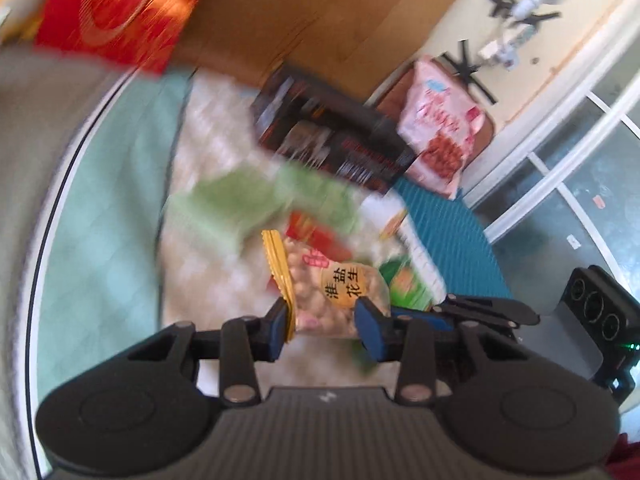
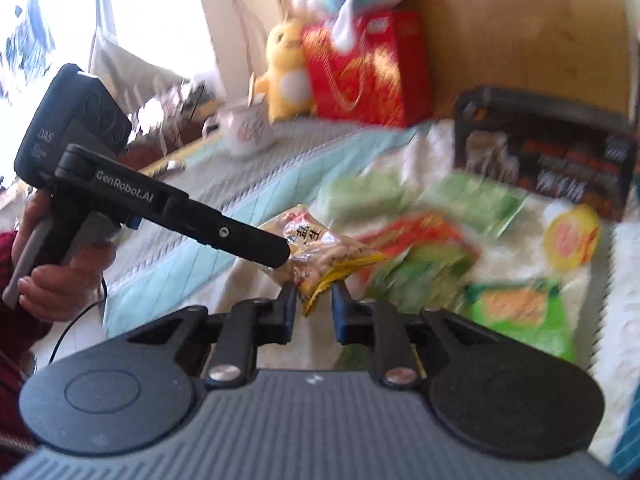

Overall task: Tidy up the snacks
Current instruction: 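Carry the peanut bag into the tin box and open the left tool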

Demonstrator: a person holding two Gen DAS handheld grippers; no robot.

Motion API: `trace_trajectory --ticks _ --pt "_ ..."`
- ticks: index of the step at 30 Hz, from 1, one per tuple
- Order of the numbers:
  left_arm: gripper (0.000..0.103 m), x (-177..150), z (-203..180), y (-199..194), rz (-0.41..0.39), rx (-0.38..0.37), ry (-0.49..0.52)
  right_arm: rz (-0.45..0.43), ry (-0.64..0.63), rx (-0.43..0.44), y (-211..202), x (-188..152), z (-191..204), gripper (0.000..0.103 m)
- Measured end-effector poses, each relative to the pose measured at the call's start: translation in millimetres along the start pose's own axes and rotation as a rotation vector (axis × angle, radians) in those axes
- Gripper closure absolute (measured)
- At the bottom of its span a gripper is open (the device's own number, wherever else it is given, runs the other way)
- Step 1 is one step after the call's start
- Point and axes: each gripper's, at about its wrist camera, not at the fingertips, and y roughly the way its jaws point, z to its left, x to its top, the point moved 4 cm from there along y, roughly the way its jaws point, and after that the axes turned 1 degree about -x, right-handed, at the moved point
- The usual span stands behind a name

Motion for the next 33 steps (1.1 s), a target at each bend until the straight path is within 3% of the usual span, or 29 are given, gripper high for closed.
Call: trace_trajectory --ticks 6,11,15,18,19,21,22,27,29,33 --pt "0.068 86 -51 35 -0.084 0.050 0.204 -0.140 0.006 -0.124 -7 61 -58 0.081" --pt "0.068 153 -59 92 -0.083 0.060 0.222 -0.183 0.096 -0.205 8 98 -124 0.081" --pt "0.067 178 -48 136 -0.059 0.088 0.211 -0.171 0.153 -0.265 28 106 -162 0.080" --pt "0.058 182 -38 161 -0.046 0.149 0.209 -0.153 0.178 -0.307 42 103 -180 0.076" --pt "0.052 182 -34 166 -0.047 0.171 0.208 -0.148 0.186 -0.322 47 102 -182 0.069" --pt "0.051 180 -28 168 -0.046 0.182 0.197 -0.165 0.207 -0.342 46 100 -186 0.055" --pt "0.050 180 -26 164 -0.055 0.176 0.182 -0.176 0.220 -0.349 43 100 -187 0.053" --pt "0.036 165 -17 120 -0.124 0.155 0.177 -0.234 0.249 -0.315 9 86 -171 0.053" --pt "0.036 151 -9 106 -0.113 0.140 0.153 -0.241 0.244 -0.290 -2 73 -160 0.053" --pt "0.036 117 -2 100 -0.056 0.129 0.138 -0.169 0.266 -0.281 -6 38 -144 0.052"
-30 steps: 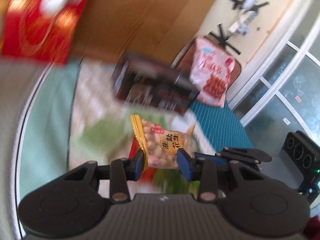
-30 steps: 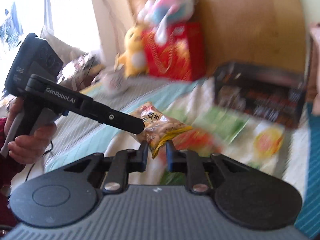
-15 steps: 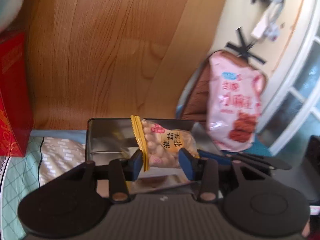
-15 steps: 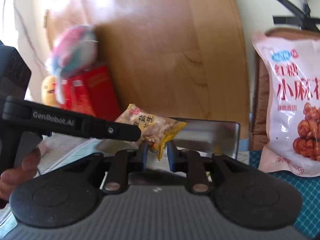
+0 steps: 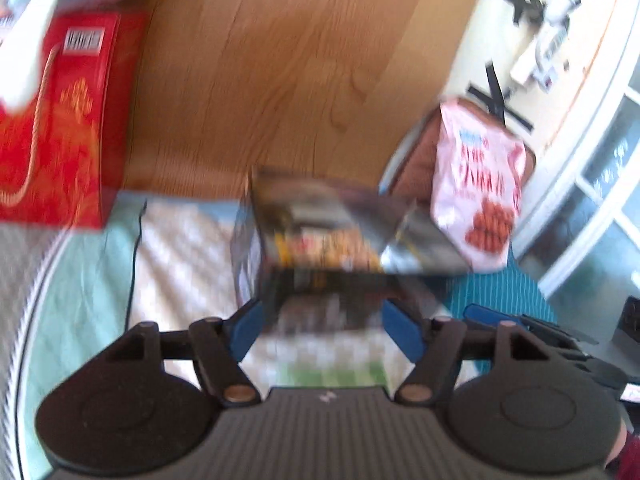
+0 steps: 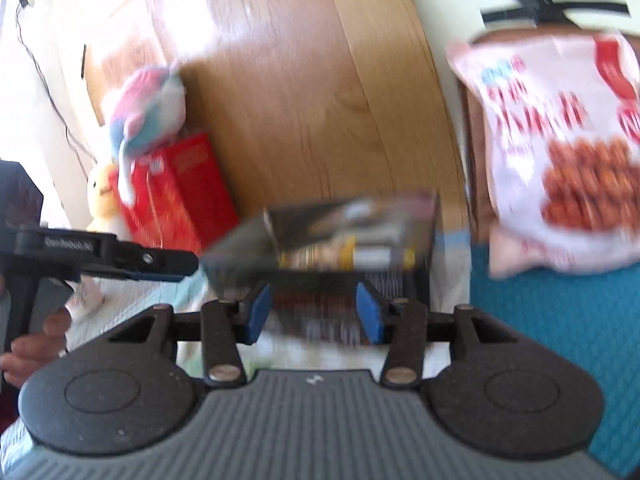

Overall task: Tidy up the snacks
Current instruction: 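Carry the peanut bag into the tin box and open the left tool, then grasp the light green leaf-pattern pack with the left tool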

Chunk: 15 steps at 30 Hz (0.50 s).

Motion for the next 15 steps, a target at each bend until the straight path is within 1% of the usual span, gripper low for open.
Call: trace_trajectory --ticks 2,4,6,8,9,11,13,14,15 --pt "0.036 -12 0 6 0.040 0.025 -0.001 0.030 0.000 0.001 0 -10 6 0.052" --pt "0.036 -20 2 14 0.089 0.039 -0.031 0.046 0.016 0.038 -1 -15 19 0.052" --pt "0.036 -27 2 17 0.114 0.019 -0.054 0.038 0.002 0.080 -6 -18 35 0.053" --pt "0.036 -37 2 17 0.141 0.012 -0.059 0.065 -0.049 0.101 -5 -24 51 0.052" --pt "0.037 -40 1 18 0.153 0.019 -0.049 0.085 -0.092 0.094 -1 -28 58 0.052" --pt "0.037 -45 -3 18 0.147 0.040 -0.016 0.150 -0.190 0.067 13 -37 69 0.052" --pt "0.037 -47 -6 18 0.153 0.052 -0.014 0.221 -0.272 -0.017 29 -49 70 0.052" --pt "0.037 -47 -7 18 0.156 0.051 -0.014 0.215 -0.295 -0.034 33 -51 69 0.051" --pt "0.037 -47 -8 18 0.158 0.051 -0.014 0.209 -0.300 -0.033 34 -51 68 0.051"
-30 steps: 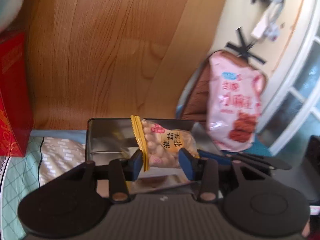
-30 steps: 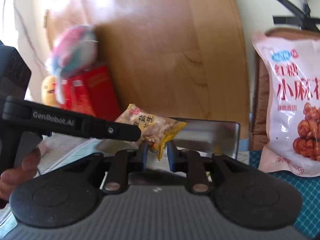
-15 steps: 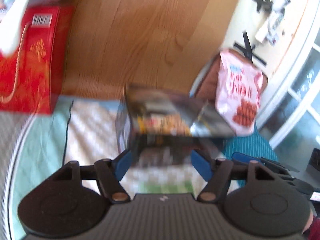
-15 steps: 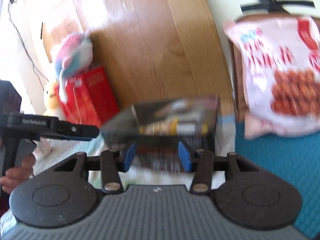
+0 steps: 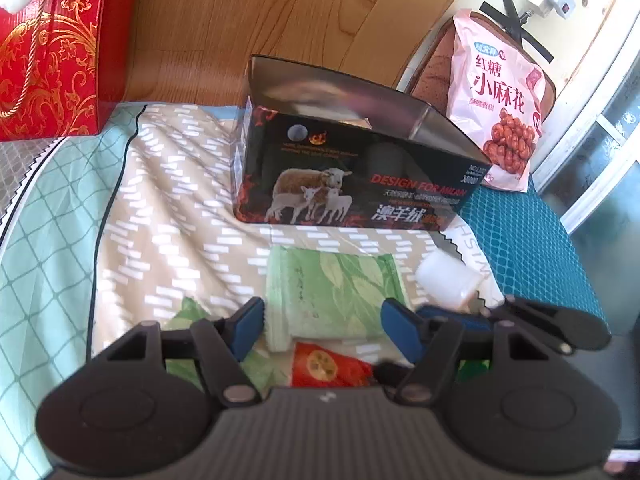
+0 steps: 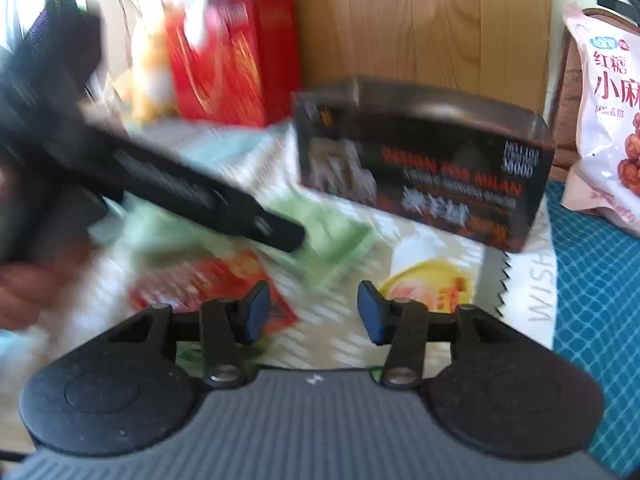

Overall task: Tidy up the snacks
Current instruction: 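Grasp the light green leaf-pattern pack with the left tool, then carry the leaf-pattern pack into the tin box and release it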

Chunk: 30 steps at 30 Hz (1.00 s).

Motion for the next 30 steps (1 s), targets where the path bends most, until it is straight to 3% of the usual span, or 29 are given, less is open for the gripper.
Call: trace_trajectory --ticks 3,4,5,6,10,17,22,30 --pt "0.043 2 -3 5 0.001 0.008 0.000 -0.005 0.048 0.045 6 7 -9 0.052" --pt "0.055 3 -4 7 0.004 0.004 -0.002 -0.012 0.061 0.068 8 8 -10 0.057" --pt "0.058 3 -5 8 0.012 -0.015 -0.007 -0.018 0.067 0.081 8 7 -10 0.062" --pt "0.058 2 -6 7 0.014 -0.021 -0.013 -0.022 0.071 0.079 8 8 -8 0.075" --pt "0.058 -3 -17 -7 -0.023 -0.015 0.037 -0.071 0.055 0.065 -5 5 1 0.075" --pt "0.058 -24 -39 -34 -0.071 -0.068 0.029 -0.141 0.003 0.052 -43 -8 12 0.075" --pt "0.058 -42 -74 -28 -0.027 -0.139 0.076 -0.138 0.044 0.005 -78 -36 -2 0.075" --pt "0.058 -57 -159 13 0.054 -0.232 0.235 -0.127 0.179 -0.181 -127 -84 -41 0.074"
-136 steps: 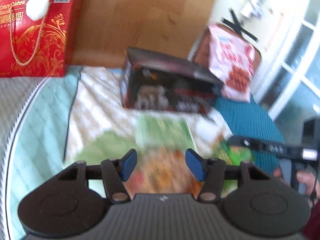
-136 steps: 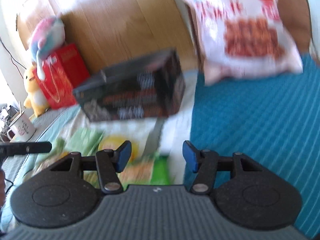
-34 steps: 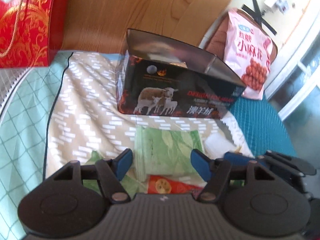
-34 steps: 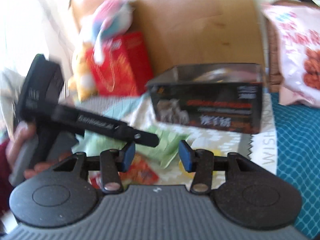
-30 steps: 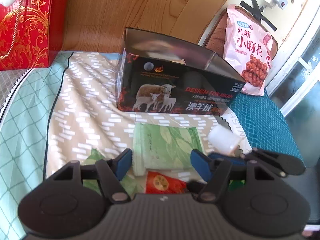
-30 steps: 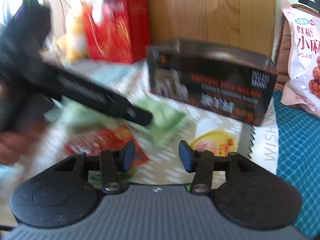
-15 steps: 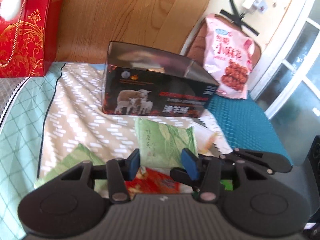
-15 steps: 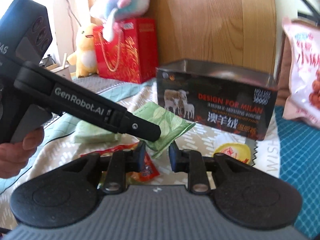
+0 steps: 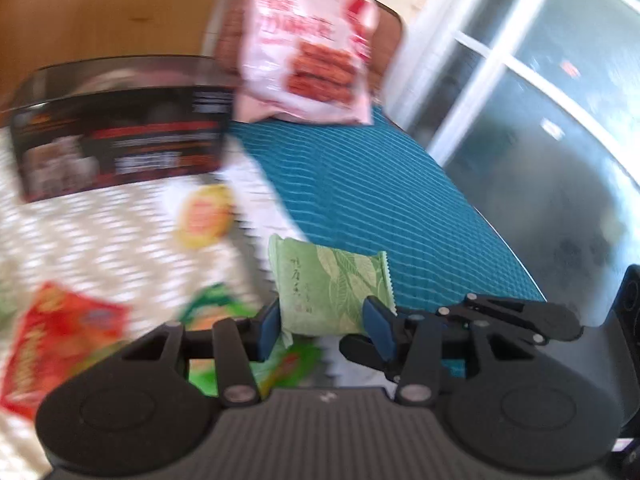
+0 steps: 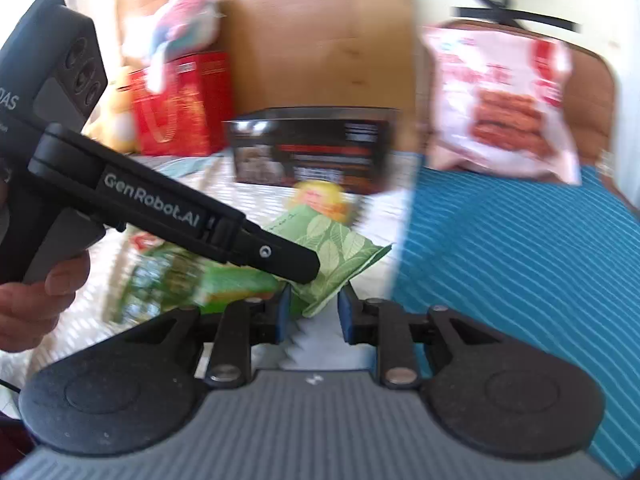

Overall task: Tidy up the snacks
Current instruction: 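Carry the leaf-pattern pack into the tin box and release it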

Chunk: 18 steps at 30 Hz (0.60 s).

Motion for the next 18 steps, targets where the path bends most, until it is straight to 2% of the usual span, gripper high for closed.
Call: trace_trajectory --ticks 4,6,7,9,10,12,13,14,15,16,18 --pt "0.058 -3 -14 31 0.052 -0.038 0.009 0.043 0.044 -0.047 -3 -14 -23 0.070" --pt "0.055 -3 -21 32 0.051 -0.010 0.040 0.042 0.041 -0.043 -5 -19 -28 0.067" --pt "0.051 -4 -23 31 0.058 -0.004 0.052 0.038 0.035 -0.043 -7 -21 -29 0.056" --pt "0.040 -5 -22 26 0.060 0.002 0.055 0.025 0.029 -0.050 -12 -23 -32 0.044" --pt "0.038 -5 -23 24 0.054 0.010 0.057 0.026 0.031 -0.052 -13 -25 -34 0.044" --pt "0.040 -5 -21 22 0.054 0.016 0.058 0.022 0.045 -0.033 -13 -26 -39 0.044" --pt "0.044 -5 -21 23 0.063 0.013 0.055 0.017 0.051 -0.019 -13 -26 -39 0.044" --pt "0.056 -3 -22 28 0.081 0.005 0.055 0.015 0.053 -0.003 -11 -26 -39 0.045" --pt "0.055 -2 -22 31 0.085 0.000 0.066 0.007 0.051 0.007 -8 -24 -38 0.050" --pt "0.060 0 -25 32 0.087 -0.005 0.085 0.003 0.045 0.009 -5 -20 -37 0.069" --pt "0.062 8 -25 33 0.082 0.018 0.105 0.007 0.039 -0.003 0 -13 -35 0.072"
